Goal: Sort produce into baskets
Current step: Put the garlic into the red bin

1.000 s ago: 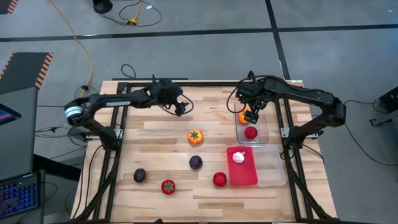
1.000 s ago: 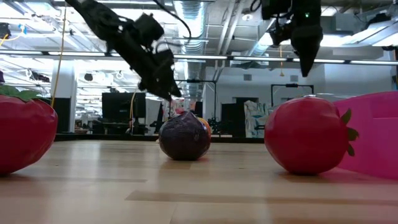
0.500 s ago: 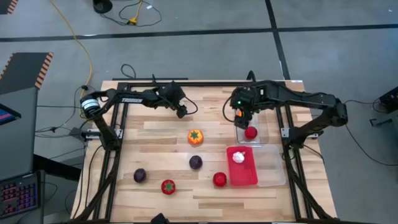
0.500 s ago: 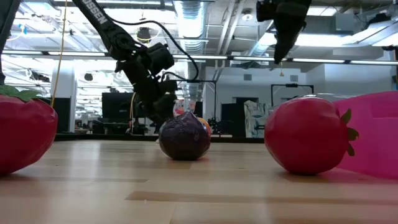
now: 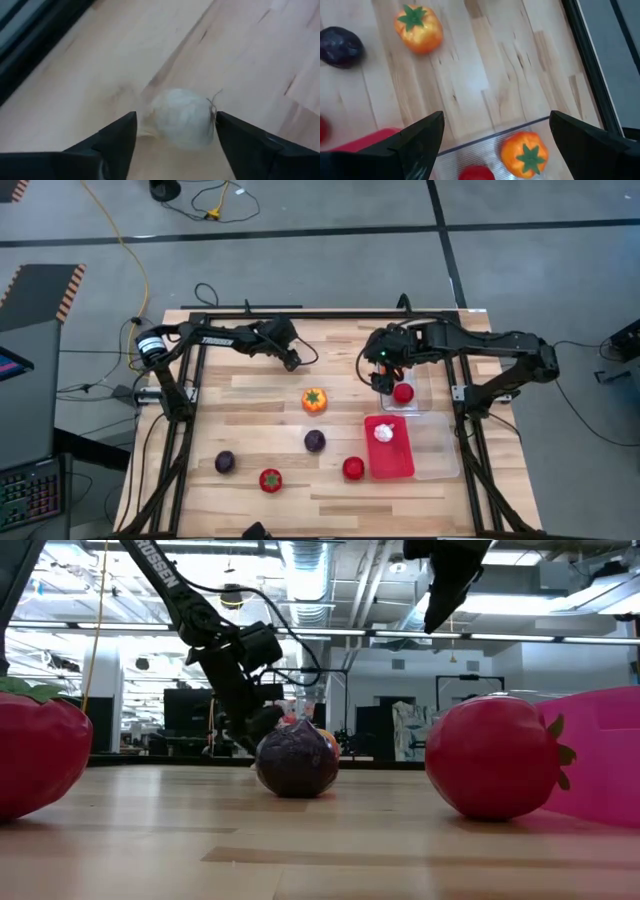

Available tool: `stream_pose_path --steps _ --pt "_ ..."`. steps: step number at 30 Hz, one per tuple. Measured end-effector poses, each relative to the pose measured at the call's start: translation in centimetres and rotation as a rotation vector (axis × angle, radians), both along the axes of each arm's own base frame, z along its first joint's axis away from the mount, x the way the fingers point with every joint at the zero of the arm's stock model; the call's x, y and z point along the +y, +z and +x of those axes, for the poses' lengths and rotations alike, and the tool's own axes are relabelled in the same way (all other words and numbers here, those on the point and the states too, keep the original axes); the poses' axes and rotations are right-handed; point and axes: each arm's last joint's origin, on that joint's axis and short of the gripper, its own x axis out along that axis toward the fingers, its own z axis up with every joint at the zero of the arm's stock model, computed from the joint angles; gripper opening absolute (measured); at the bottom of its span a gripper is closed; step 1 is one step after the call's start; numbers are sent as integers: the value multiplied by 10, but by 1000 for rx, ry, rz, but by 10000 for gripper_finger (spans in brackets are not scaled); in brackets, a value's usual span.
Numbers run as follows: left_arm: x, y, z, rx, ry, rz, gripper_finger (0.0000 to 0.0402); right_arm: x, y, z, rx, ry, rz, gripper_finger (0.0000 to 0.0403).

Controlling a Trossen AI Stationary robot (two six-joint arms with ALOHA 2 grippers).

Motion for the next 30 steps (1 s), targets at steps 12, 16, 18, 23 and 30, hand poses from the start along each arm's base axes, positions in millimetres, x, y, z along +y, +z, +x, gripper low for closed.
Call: stream_pose_path --steps 12,16,18,23,30 --pt "0 -3 2 -12 -5 -19 137 2 0 0 -1 9 2 386" --pt "-1 -2 3 -49 5 -55 124 2 0 0 1 10 2 386" --pt "-1 1 6 -84 -10 -99 123 2 0 0 8 10 2 386" --pt "-3 23 27 -216 -116 -188 123 0 -1 -2 24 3 2 386" --pt "-30 72 71 -393 -363 -218 122 1 1 -8 44 1 5 386"
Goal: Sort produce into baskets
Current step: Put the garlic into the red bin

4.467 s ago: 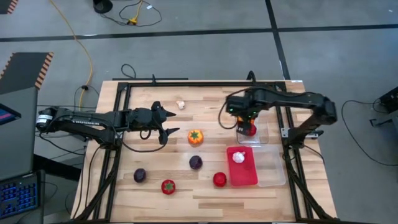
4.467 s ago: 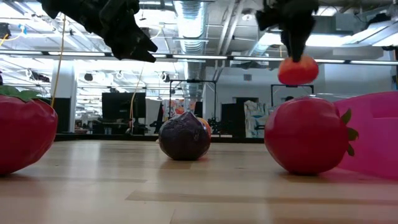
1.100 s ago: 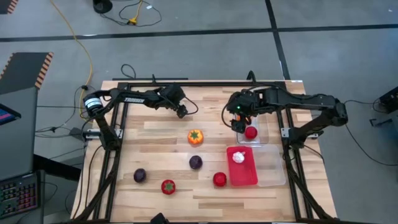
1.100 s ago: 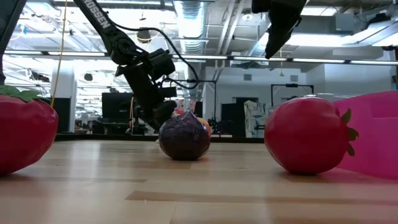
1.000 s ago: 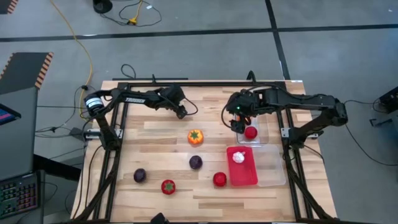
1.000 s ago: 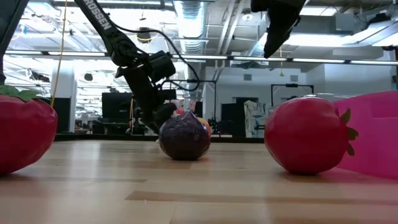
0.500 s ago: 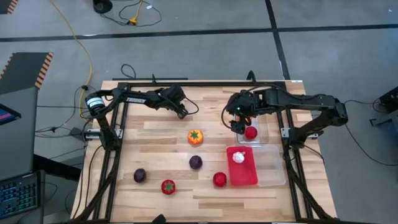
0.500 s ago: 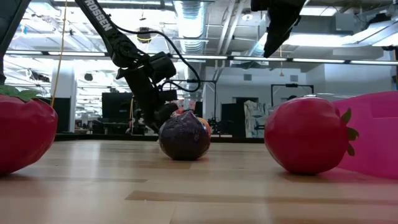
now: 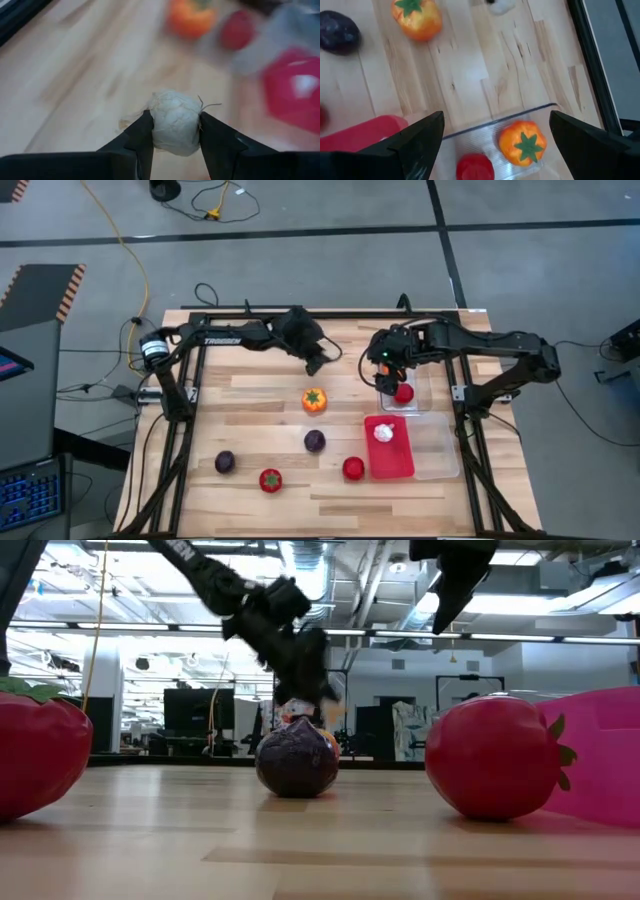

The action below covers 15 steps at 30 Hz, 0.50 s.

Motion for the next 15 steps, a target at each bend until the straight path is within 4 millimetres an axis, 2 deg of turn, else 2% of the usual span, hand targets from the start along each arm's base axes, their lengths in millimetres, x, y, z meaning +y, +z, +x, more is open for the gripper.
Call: stream_pose_path --steps 5,10,15 --pt "-45 25 28 -108 -175 89 122 1 5 -8 -5 -3 -2 386" --pt "-95 36 45 -229 -313 138 122 1 16 -20 -42 -13 -28 386" --pt "-136 38 55 -302 -335 132 122 2 26 -32 -94 -14 -34 386"
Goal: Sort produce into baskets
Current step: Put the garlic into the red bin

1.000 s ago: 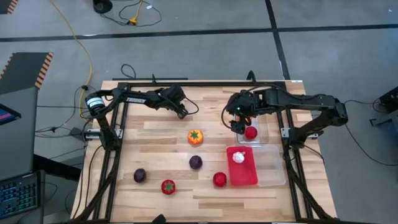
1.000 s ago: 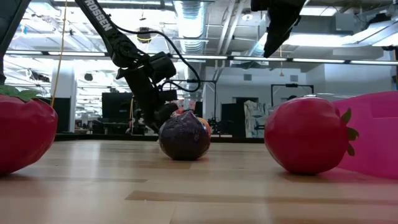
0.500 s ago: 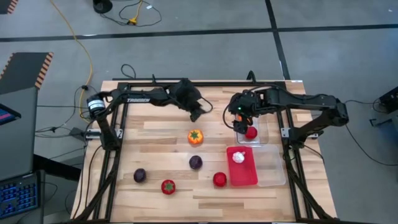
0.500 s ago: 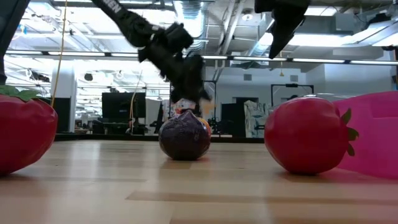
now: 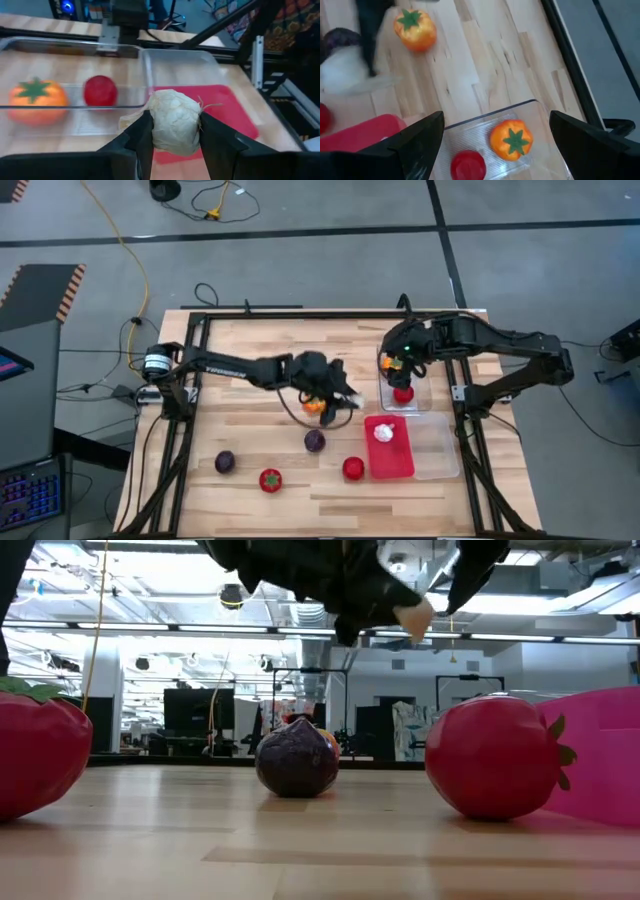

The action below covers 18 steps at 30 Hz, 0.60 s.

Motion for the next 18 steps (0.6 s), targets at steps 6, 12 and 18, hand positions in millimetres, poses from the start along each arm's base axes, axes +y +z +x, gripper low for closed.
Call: stream_pose_path --steps 6,12,18 --pt "-39 -4 5 -31 21 27 122 1 6 -8 -32 -1 -3 386" --pt "-66 -22 26 -149 0 28 138 0 5 -5 -36 -1 -3 386" --pt "-83 -50 53 -112 -28 24 181 1 3 -2 -30 6 0 386"
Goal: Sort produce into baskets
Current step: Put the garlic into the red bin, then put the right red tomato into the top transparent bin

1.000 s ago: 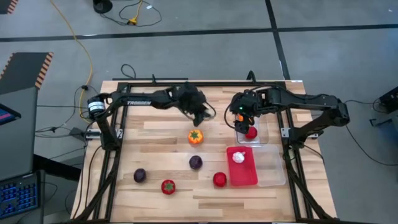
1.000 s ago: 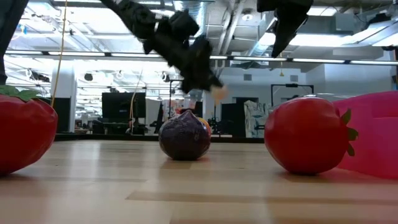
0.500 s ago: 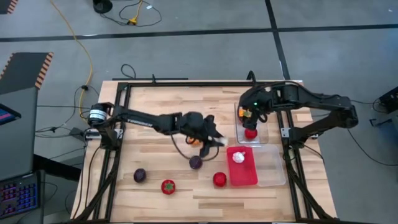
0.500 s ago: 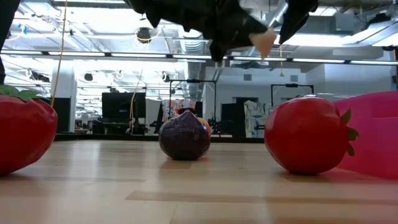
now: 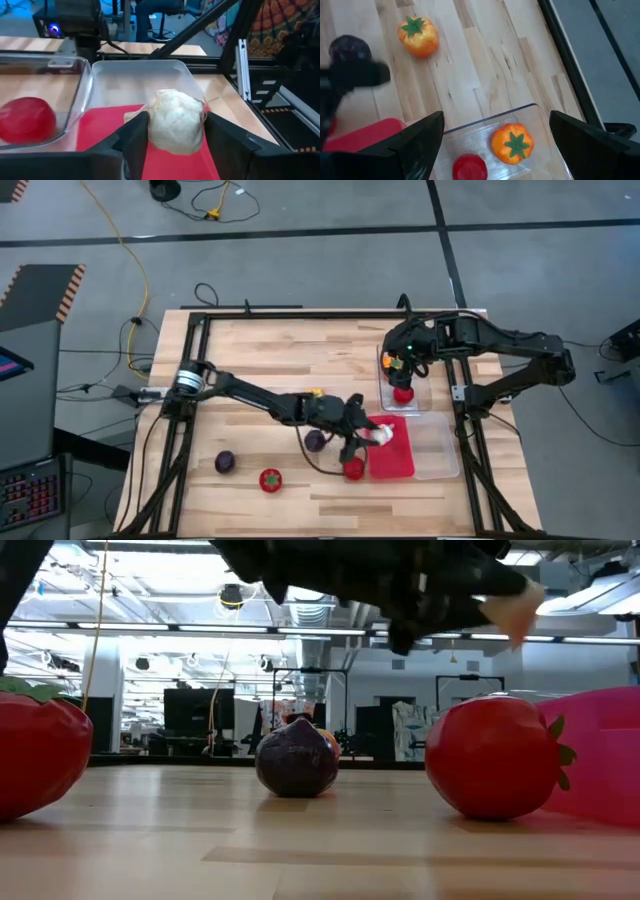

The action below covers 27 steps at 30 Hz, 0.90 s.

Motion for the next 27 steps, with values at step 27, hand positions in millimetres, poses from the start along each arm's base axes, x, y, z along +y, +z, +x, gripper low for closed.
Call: stream_pose_path --steps 27 --pt "22 64 -6 296 -90 233 240 9 0 1 -2 51 26 386"
